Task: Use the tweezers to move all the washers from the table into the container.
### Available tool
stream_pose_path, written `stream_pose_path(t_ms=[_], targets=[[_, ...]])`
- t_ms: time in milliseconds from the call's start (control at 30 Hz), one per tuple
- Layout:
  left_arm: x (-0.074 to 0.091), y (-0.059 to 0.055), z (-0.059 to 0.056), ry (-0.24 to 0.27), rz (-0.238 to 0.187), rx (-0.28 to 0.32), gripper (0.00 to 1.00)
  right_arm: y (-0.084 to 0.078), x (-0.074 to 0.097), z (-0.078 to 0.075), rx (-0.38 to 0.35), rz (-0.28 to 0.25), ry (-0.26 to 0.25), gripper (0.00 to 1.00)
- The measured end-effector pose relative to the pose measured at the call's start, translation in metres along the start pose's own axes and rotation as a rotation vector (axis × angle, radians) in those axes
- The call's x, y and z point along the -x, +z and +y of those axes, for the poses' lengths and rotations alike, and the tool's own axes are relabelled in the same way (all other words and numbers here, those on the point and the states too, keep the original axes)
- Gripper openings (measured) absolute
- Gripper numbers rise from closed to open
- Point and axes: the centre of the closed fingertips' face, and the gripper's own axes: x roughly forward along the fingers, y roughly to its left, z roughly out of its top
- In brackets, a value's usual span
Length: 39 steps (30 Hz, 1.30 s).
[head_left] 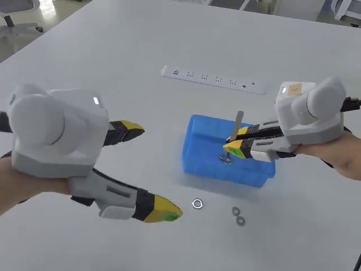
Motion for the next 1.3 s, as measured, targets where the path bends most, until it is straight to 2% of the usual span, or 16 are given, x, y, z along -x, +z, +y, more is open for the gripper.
stream_pose_path(t_ms=[133, 167, 233, 267, 433, 467, 533, 633, 700, 767, 833, 900, 967, 1000, 1167, 1300], targets=[[-0.014, 0.02, 0.013, 0.0, -0.027, -0.027, 0.96, 0.004, 0.001, 0.001, 0.017, -0.008, 0.0, 0.08], [-0.019, 0.028, 0.018, 0.01, -0.05, -0.007, 0.95, 0.005, 0.002, 0.001, 0.025, -0.01, 0.0, 0.08], [-0.026, 0.045, 0.022, -0.005, -0.118, 0.046, 0.91, 0.008, 0.003, 0.003, 0.033, -0.018, 0.0, 0.08], [-0.029, 0.051, 0.025, 0.0, -0.138, 0.057, 0.9, 0.009, 0.004, 0.003, 0.037, -0.021, 0.002, 0.07], [-0.048, 0.065, 0.033, 0.0, -0.125, 0.021, 0.84, 0.011, 0.004, 0.004, 0.05, -0.027, 0.012, 0.07], [-0.052, 0.069, 0.034, -0.01, -0.135, 0.02, 0.83, 0.012, 0.004, 0.005, 0.052, -0.028, 0.011, 0.08], [-0.059, 0.072, 0.035, -0.024, -0.136, 0.009, 0.79, 0.013, 0.004, 0.005, 0.053, -0.029, 0.01, 0.08], [-0.066, 0.071, 0.035, -0.04, -0.124, -0.008, 0.66, 0.014, 0.004, 0.005, 0.053, -0.034, 0.01, 0.08], [-0.069, 0.073, 0.025, -0.108, -0.143, -0.02, 0.57, 0.015, 0.005, 0.005, 0.058, -0.04, 0.011, 0.08], [-0.072, 0.076, 0.02, -0.134, -0.148, 0.009, 0.55, 0.017, 0.005, 0.006, 0.061, -0.046, 0.018, 0.08], [-0.075, 0.076, 0.016, -0.161, -0.14, -0.017, 0.5, 0.018, 0.004, 0.008, 0.062, -0.048, 0.027, 0.08], [-0.077, 0.075, 0.014, -0.173, -0.124, -0.042, 0.37, 0.018, 0.004, 0.011, 0.063, -0.045, 0.037, 0.08], [-0.075, 0.077, 0.009, -0.214, -0.124, -0.048, 0.22, 0.019, 0.004, 0.016, 0.044, -0.052, 0.06, 0.08], [-0.075, 0.078, 0.01, -0.21, -0.127, -0.042, 0.2, 0.019, 0.004, 0.017, 0.049, -0.054, 0.065, 0.08], [-0.074, 0.08, 0.004, -0.258, -0.117, -0.068, 0.18, 0.018, 0.004, 0.022, 0.061, -0.046, 0.086, 0.08], [-0.073, 0.079, 0.001, -0.289, -0.098, -0.08, 0.09, 0.02, 0.004, 0.024, 0.07, -0.045, 0.092, 0.08]])
